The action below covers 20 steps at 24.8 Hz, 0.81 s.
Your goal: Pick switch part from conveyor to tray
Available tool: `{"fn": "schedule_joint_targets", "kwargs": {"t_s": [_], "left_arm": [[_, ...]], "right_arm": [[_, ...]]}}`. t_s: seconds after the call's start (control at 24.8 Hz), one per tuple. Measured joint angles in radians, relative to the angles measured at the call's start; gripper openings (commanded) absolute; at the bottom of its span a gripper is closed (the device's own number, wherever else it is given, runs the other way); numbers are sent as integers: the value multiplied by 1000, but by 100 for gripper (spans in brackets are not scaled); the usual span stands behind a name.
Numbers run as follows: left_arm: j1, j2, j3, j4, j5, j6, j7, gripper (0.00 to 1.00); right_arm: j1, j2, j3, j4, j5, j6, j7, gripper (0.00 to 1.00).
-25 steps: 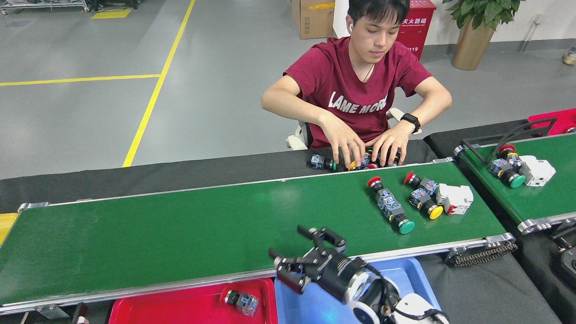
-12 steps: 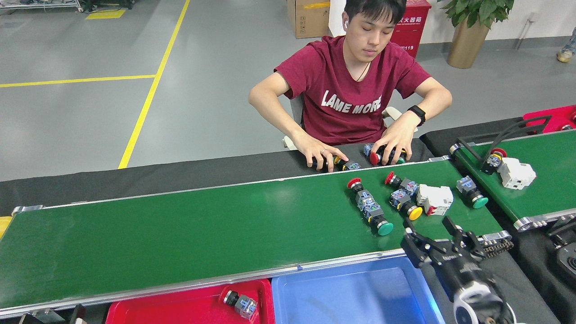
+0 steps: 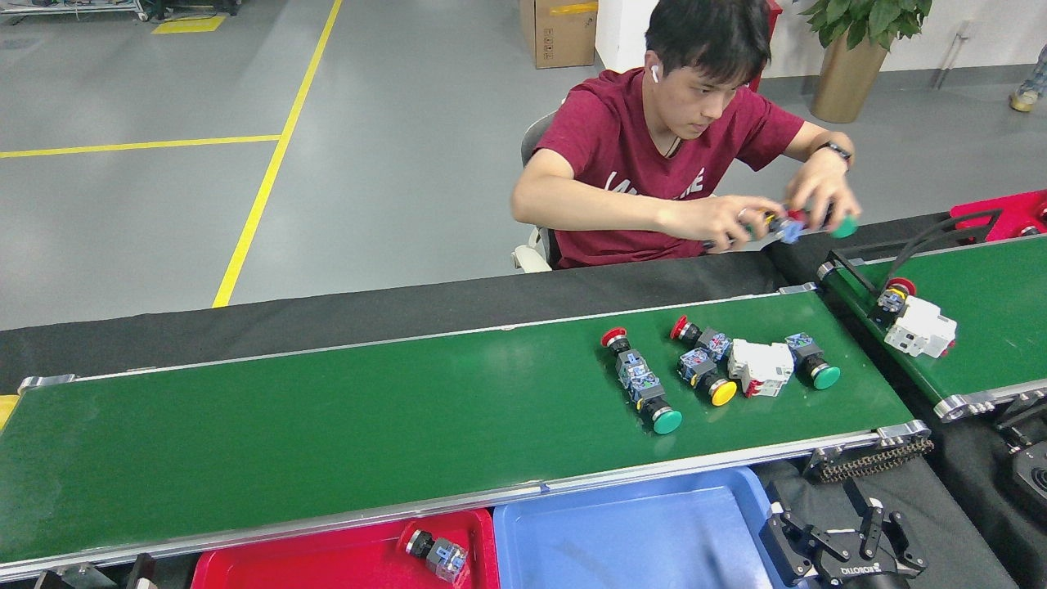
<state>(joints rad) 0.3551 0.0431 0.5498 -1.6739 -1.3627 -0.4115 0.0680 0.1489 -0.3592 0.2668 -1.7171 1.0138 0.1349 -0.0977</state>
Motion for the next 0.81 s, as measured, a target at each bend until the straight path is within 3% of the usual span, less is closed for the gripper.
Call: {"fn": "schedule_joint_targets", "kwargs": {"t_s": [0.08, 0.2, 0.32, 0.48, 0.56, 0.6, 0.64, 0.69, 0.81], "left_arm": [[-4, 0, -1, 0, 0, 0, 0, 100], [-5, 0, -1, 0, -4, 0, 0, 100], [-5, 0, -1, 1, -13, 0, 0, 100], [-7, 0, -1, 2, -15, 0, 0, 100], [-7, 0, -1, 2, -15, 0, 0, 100], [-8, 0, -2, 3, -15, 0, 0, 100], [-10, 0, -2, 5, -15, 0, 0, 100], [-12, 0, -2, 8, -15, 0, 0, 100], [-17, 0, -2, 11, -15, 0, 0, 100]], "right_arm": [[-70, 18, 83, 9, 25, 50, 25, 90], [-214, 92, 232, 69, 63, 161, 73, 90], [-354, 173, 345, 220, 73, 235, 114, 91], [-504, 285, 385, 467, 69, 279, 129, 90], [-543, 307, 389, 525, 65, 284, 133, 76], [-554, 311, 393, 537, 65, 287, 143, 57], [-558, 310, 400, 540, 65, 279, 158, 30], [-559, 310, 406, 540, 65, 263, 174, 17], [-560, 310, 415, 537, 65, 187, 191, 13]]}}
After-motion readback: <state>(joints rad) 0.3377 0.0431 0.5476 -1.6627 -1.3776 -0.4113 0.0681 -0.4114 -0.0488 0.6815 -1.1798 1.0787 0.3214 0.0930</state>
